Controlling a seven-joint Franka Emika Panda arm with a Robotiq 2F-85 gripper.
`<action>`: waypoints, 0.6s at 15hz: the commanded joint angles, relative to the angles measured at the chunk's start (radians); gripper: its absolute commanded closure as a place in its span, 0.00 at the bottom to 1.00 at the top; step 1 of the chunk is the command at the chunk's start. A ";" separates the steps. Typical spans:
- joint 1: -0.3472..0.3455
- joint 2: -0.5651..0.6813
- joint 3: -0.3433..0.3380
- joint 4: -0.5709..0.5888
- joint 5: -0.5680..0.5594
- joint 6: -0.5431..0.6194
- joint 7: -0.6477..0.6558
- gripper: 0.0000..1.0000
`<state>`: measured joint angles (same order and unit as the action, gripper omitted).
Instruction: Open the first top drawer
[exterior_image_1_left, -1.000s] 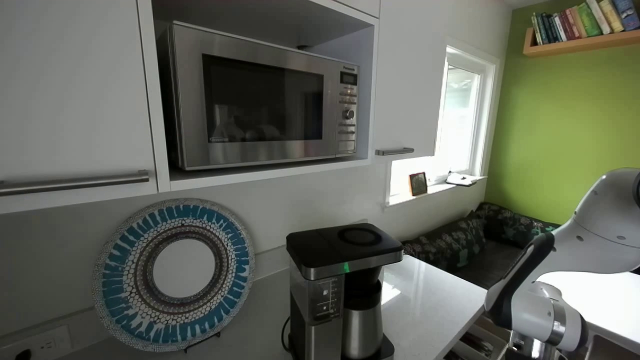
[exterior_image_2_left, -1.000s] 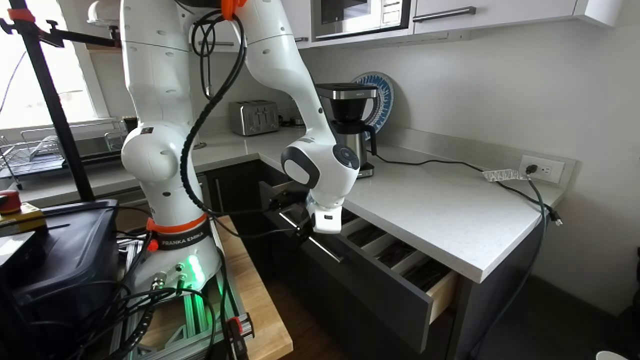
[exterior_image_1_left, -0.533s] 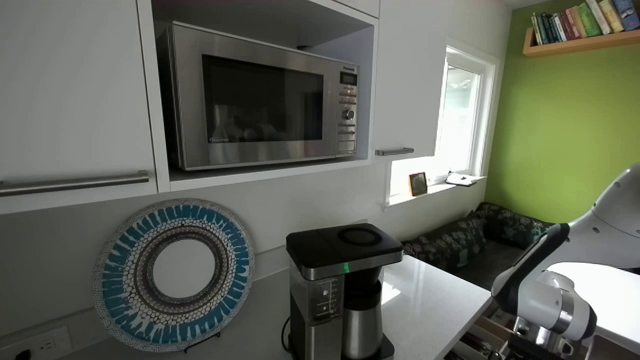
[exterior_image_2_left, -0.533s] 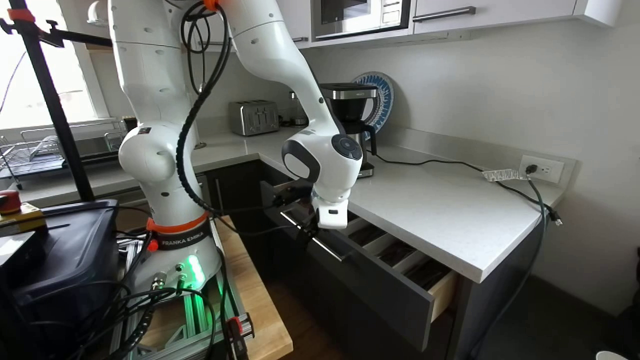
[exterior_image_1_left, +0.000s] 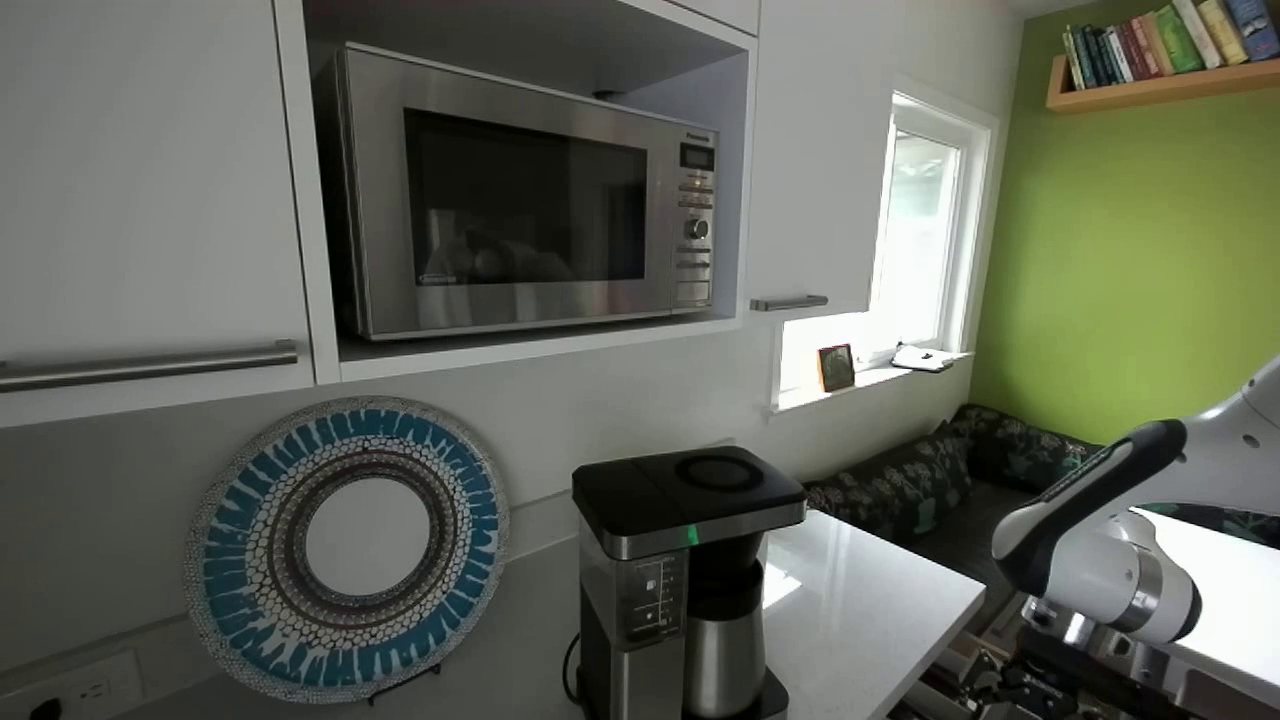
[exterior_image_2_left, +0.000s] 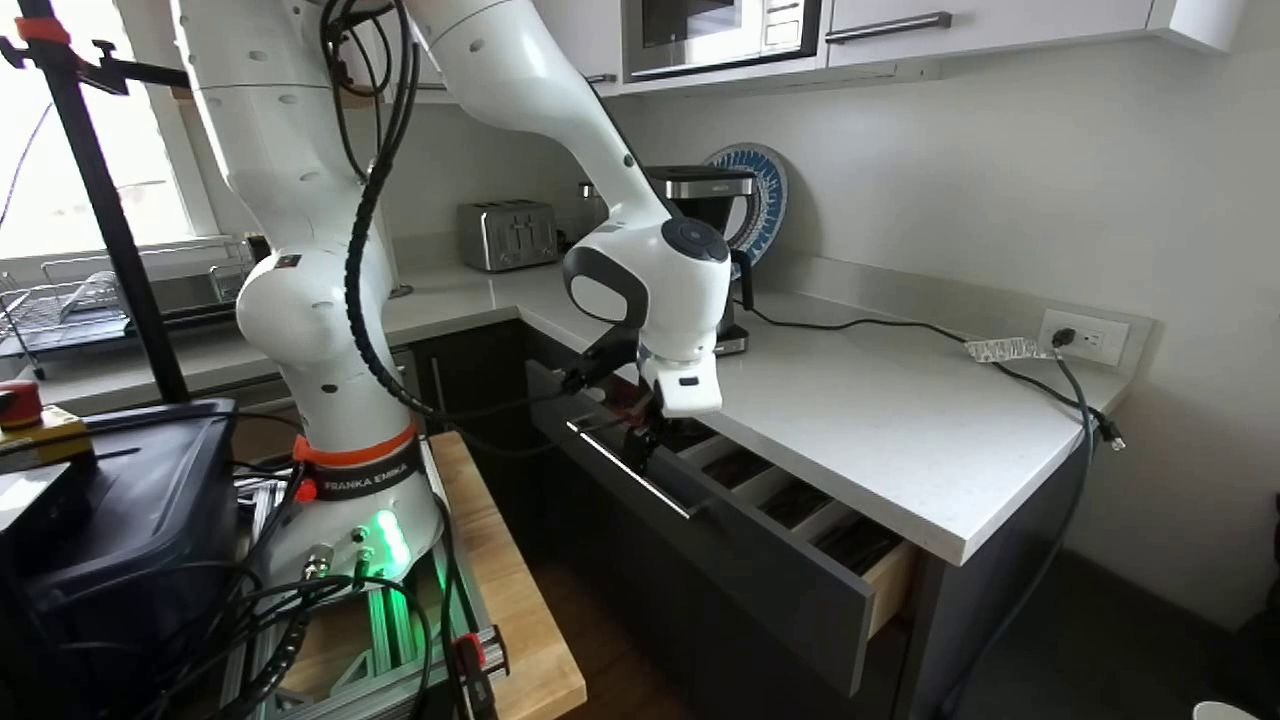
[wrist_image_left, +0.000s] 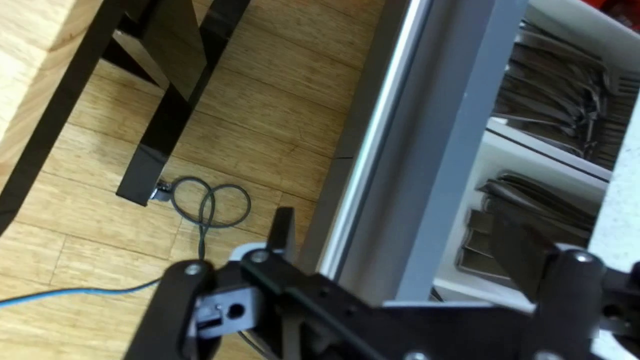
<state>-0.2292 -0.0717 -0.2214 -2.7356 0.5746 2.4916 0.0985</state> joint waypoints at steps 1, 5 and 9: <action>-0.022 -0.166 -0.007 -0.070 -0.162 -0.001 0.033 0.00; -0.067 -0.270 0.008 -0.028 -0.385 -0.082 0.079 0.00; -0.094 -0.407 0.010 -0.011 -0.500 -0.222 0.048 0.00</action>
<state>-0.2948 -0.3614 -0.2191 -2.7459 0.1459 2.3827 0.1516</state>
